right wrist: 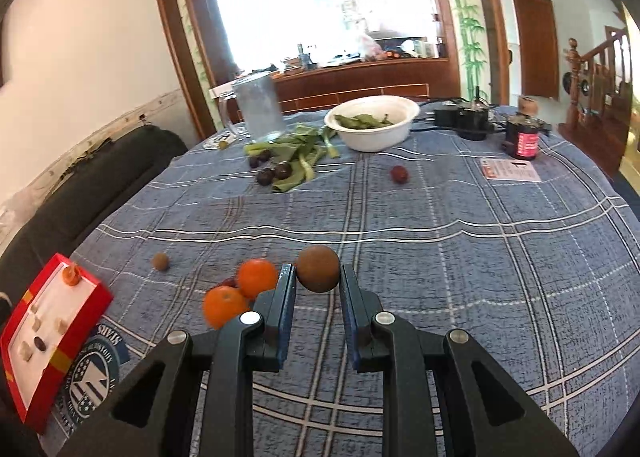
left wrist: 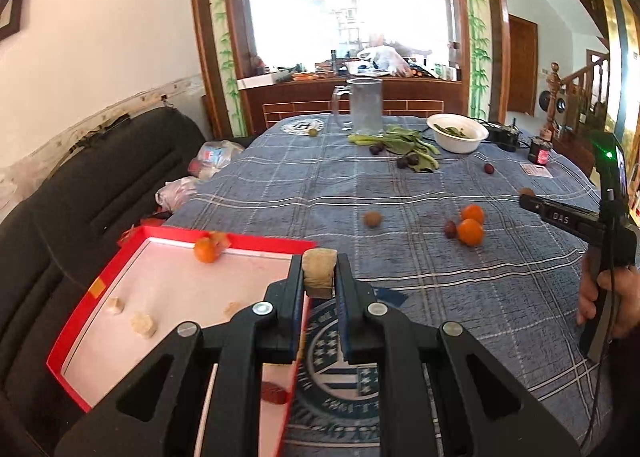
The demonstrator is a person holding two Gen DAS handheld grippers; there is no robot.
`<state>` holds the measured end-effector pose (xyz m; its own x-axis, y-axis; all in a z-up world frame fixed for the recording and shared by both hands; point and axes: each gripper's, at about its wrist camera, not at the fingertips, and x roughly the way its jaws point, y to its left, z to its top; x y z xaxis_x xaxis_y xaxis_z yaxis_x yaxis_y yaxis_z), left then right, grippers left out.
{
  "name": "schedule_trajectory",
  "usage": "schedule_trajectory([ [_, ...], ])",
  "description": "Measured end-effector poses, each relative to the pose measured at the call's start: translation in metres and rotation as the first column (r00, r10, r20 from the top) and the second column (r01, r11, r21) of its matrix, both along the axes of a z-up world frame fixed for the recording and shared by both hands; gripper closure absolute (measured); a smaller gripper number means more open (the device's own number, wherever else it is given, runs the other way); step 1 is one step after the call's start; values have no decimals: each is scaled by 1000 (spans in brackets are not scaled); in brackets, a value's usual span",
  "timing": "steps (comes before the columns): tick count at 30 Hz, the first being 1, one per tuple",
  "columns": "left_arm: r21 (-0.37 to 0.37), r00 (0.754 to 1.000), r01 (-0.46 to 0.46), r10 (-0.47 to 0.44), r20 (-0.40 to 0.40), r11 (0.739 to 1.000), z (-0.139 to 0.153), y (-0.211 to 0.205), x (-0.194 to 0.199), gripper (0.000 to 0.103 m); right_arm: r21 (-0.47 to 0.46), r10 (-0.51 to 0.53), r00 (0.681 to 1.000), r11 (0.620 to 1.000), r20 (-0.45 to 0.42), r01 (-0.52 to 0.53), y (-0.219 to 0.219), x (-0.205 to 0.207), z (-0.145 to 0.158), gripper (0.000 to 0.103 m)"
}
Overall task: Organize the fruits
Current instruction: 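Carry the cube and kiwi over the tray and open both tools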
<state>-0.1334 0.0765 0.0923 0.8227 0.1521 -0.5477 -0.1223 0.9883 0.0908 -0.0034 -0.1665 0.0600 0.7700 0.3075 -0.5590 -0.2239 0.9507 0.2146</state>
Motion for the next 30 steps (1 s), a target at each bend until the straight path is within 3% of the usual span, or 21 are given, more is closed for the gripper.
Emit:
schedule_trajectory([
  [8,-27,998,-55,54,-22,998,-12,41,-10,87,-28,-8,1000,1000,14,8,20,-11,10,82],
  [15,-73,982,-185,183,-36,980,-20,104,-15,87,56,219,974,973,51,-222,102,-48,30,83],
  [21,-87,951,-308,304,-56,947,-25,157,-26,87,60,447,894,893,4,-447,206,-72,29,83],
  [25,-90,930,-367,362,-70,926,-30,184,-32,87,84,562,825,826,-48,-558,254,-88,23,83],
  [30,-58,911,-407,401,-94,912,-38,204,-34,87,24,655,750,755,-91,-656,294,-120,9,83],
])
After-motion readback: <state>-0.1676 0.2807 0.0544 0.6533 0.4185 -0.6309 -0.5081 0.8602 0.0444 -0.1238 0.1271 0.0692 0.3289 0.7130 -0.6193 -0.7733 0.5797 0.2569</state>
